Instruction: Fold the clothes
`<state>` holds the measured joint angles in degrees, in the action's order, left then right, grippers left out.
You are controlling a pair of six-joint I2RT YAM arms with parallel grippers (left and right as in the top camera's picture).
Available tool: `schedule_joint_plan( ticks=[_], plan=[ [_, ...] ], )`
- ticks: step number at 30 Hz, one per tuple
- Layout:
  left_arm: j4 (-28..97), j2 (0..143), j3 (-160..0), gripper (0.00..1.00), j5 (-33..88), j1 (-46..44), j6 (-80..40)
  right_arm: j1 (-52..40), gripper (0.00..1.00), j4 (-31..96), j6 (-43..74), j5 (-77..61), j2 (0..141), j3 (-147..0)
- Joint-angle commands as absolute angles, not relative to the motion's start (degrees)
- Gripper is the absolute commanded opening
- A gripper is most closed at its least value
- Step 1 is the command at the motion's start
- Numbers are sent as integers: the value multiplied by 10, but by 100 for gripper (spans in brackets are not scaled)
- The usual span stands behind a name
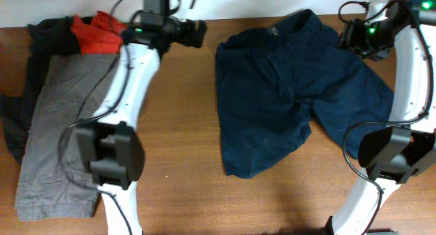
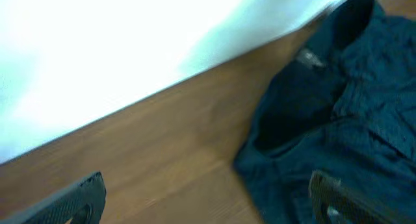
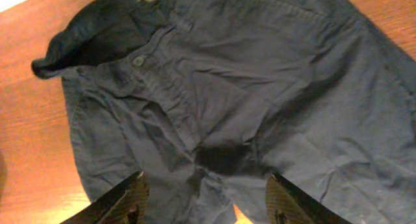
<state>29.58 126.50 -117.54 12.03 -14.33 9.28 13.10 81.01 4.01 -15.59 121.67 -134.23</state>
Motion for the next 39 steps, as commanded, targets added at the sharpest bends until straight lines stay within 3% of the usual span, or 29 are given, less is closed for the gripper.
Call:
schedule_joint_plan(
  ticks=[1,23,24,26,27,29,30,31,36,39],
  plan=[
    [263,1327,-1174,99,131,-169,110,117,63,813,34,-159,1211,-1350],
    [68,1499,-1174,97,197,-201,136,113,64,824,34,-159,1211,-1350],
    [60,1503,-1174,94,197,-203,136,113,64,825,34,-159,1211,-1350],
    [45,1508,-1174,72,195,-204,136,112,64,827,34,-159,1211,-1350],
    [42,1508,-1174,58,195,-204,136,113,64,828,34,-159,1211,-1350],
    [39,1507,-1175,19,192,-202,136,113,64,831,34,-159,1211,-1350],
    [39,1505,-1176,6,191,-201,136,113,64,832,34,-159,1211,-1350],
    [39,1501,-1177,1,190,-198,133,112,64,833,34,-159,1211,-1350],
    [92,1438,-1177,1,123,-173,57,108,64,841,34,-159,1212,-1350],
    [225,1341,-1177,1,88,-140,57,93,64,843,34,-159,1213,-1345]
  ],
)
